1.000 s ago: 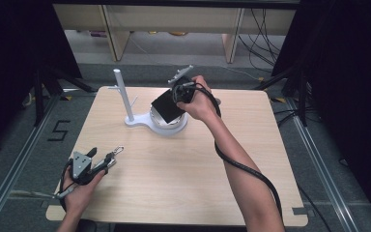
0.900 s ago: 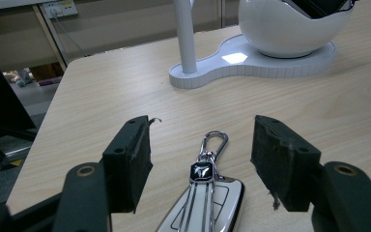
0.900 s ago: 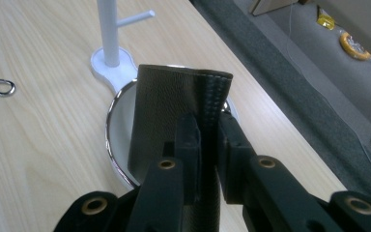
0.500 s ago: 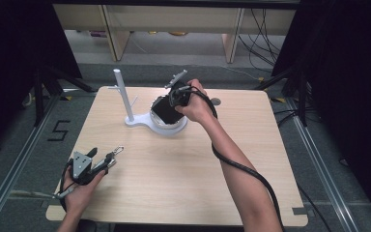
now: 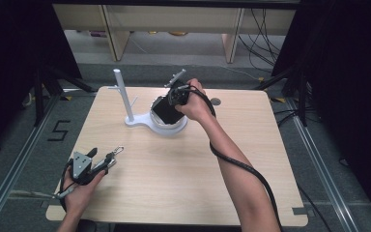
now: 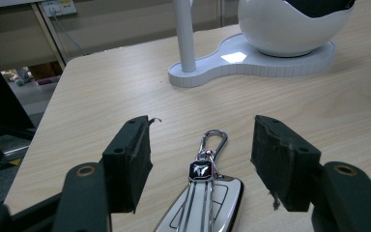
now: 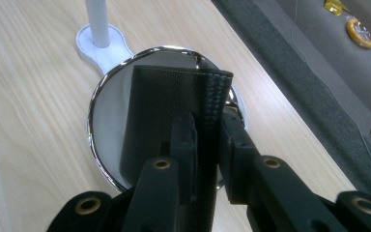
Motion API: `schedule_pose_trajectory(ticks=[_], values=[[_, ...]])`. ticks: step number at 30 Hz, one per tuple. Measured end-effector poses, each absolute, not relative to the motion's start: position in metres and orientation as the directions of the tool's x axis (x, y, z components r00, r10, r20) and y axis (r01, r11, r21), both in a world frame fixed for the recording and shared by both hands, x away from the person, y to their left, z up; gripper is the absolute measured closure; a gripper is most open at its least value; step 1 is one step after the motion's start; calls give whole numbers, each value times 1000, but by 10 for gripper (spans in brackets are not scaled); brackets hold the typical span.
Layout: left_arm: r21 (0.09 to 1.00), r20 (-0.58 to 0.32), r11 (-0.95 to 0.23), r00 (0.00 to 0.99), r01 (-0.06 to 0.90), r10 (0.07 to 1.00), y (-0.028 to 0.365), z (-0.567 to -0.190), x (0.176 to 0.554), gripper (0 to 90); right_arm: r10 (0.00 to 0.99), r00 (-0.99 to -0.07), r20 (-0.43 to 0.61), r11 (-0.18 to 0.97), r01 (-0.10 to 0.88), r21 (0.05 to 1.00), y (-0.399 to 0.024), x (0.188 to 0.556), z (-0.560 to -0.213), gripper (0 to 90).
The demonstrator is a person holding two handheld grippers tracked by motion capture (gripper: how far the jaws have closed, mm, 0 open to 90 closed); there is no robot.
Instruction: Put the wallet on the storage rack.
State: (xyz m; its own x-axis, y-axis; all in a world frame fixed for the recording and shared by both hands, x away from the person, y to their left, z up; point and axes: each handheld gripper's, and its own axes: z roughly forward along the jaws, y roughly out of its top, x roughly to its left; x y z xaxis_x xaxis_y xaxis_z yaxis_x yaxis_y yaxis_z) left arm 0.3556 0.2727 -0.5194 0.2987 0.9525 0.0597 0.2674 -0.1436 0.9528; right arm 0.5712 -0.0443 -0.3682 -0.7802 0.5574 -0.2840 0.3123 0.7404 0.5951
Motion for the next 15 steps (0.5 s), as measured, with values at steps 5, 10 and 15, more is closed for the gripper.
schedule_pose_trajectory(ticks=[5,10,15], values=[[953,60,-144,299,267,952,273,-519,355,388,556,-780,-288,755,329,567,-37,572,-367,771],[954,54,-137,298,267,953,273,-519,355,388,554,-769,-318,751,296,590,-38,580,-375,555],[953,57,-141,297,269,953,273,-519,355,387,610,-744,-271,677,313,666,-49,575,-364,503]])
